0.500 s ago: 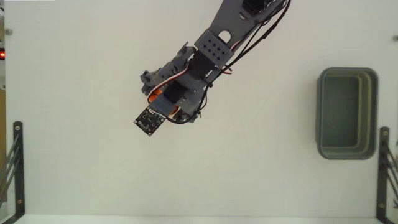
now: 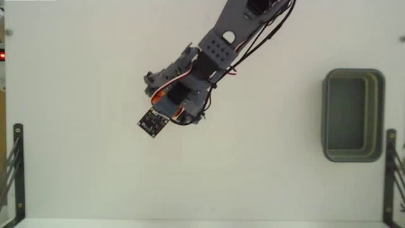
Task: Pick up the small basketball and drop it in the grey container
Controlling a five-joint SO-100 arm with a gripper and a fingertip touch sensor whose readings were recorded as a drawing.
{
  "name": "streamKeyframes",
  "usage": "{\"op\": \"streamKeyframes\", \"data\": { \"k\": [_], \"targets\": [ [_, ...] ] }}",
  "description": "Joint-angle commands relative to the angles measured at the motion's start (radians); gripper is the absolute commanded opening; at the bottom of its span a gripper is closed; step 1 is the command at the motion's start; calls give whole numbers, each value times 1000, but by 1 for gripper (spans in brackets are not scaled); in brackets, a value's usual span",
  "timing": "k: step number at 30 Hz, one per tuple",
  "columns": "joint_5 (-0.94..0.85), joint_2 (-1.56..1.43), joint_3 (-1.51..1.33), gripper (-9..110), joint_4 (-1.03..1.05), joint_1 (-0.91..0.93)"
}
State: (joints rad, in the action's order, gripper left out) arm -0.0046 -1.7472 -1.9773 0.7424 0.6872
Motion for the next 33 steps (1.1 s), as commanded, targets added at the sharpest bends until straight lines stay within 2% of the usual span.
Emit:
{"op": "streamKeyframes", "data": {
  "k": [1, 33],
  "targets": [
    [5, -16, -7, 110, -14, -1],
    [5, 1, -58, 110, -82, -1]
  ]
}}
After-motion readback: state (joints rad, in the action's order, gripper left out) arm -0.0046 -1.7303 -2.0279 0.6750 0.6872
